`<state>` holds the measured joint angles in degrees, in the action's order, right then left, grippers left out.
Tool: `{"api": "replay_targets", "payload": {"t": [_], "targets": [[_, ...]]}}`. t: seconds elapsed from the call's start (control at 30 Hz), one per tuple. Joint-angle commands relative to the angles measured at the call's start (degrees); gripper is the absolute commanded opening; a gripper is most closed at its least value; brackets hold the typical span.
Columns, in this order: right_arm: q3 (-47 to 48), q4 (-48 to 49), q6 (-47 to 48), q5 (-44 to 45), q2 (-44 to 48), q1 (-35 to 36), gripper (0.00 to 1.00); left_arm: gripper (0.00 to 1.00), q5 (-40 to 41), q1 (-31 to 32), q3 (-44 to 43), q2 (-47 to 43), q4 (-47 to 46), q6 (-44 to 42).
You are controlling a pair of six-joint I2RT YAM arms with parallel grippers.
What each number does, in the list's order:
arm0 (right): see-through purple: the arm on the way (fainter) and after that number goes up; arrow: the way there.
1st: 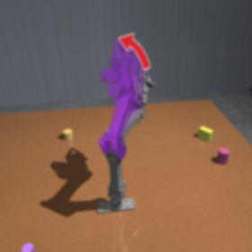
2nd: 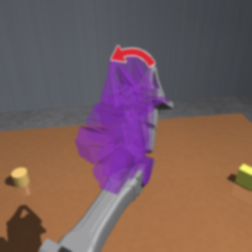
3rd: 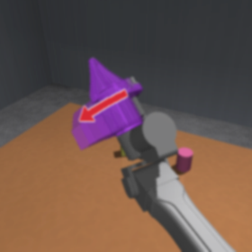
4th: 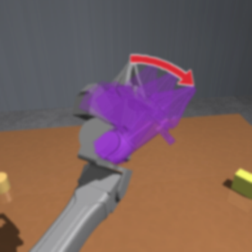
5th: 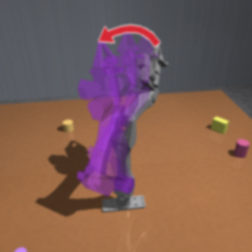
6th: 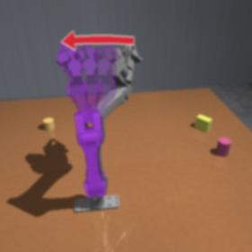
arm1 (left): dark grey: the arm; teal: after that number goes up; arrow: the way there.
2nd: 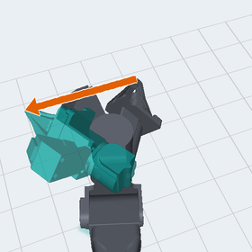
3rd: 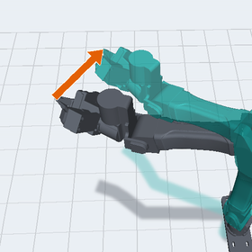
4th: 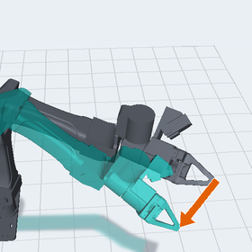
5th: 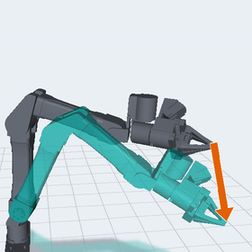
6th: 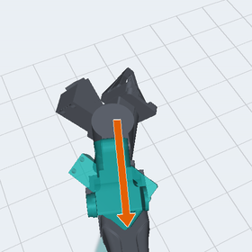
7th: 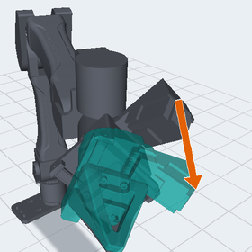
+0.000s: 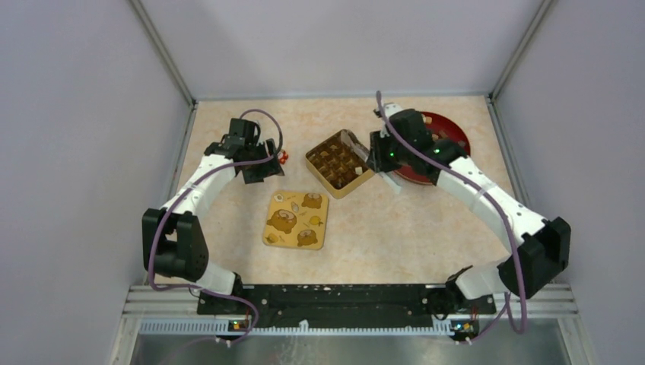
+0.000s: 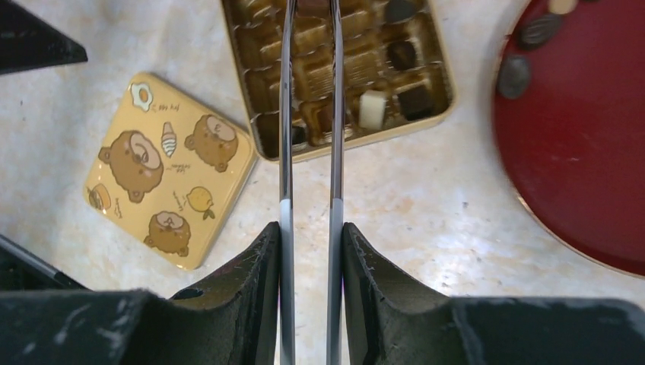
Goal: Pack the chocolate
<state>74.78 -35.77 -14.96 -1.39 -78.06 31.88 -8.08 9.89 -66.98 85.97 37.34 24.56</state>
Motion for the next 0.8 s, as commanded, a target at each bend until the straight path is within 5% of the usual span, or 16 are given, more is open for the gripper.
{"api": "replay_targets", "payload": {"t": [0.0,0.77], "targets": [[2.9,2.5,1.1,0.5,-4.1,4.5,0.11,0.73,0.5,-0.2,-1.7,-1.8,-0.3,0.4],[-2.1,1.5,-0.2,1.0,-6.7,10.3,0.11,0.72,1.4,-0.2,-0.6,-3.1,-0.5,0.6]]}}
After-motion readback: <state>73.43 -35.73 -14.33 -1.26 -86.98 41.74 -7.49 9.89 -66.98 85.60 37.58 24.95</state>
